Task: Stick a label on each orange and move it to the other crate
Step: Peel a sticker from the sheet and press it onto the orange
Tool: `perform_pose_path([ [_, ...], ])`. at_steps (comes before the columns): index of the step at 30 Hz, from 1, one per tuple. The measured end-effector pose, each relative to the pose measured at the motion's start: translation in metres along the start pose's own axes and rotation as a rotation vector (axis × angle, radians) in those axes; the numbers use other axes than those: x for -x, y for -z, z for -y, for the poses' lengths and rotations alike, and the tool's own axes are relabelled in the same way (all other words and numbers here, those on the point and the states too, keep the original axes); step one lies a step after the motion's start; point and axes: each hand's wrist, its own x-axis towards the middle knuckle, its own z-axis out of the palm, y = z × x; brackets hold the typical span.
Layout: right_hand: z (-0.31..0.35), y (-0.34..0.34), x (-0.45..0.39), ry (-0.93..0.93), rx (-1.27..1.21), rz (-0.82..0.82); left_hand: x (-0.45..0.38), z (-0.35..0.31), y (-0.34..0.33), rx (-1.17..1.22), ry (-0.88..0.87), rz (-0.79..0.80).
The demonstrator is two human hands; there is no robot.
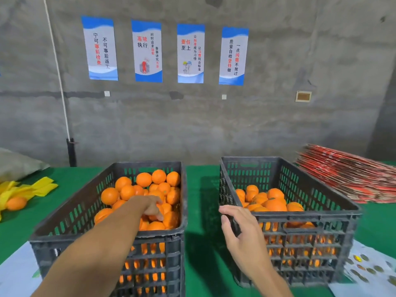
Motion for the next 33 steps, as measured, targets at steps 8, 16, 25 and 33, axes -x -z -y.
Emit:
perform_pose_path([
  [8, 0.011, -0.006, 0.018, -0.017, -0.023, -0.007, -0.007, -0.005, 0.002, 0.018, -0.023, -0.145],
  [16, 0.019, -0.003, 0.035, -0.130, -0.086, 0.064, 0.061, -0.035, 0.019, 0.512, -0.271, -0.620],
  [25, 0.025, 0.004, 0.063, -0.273, -0.097, 0.271, 0.190, -0.090, -0.064, 1.141, -0.745, -0.773],
  [33, 0.014, 0.006, 0.132, -0.378, -0.129, 0.390, 0.217, -0.101, -0.185, 1.344, -0.801, -0.479],
])
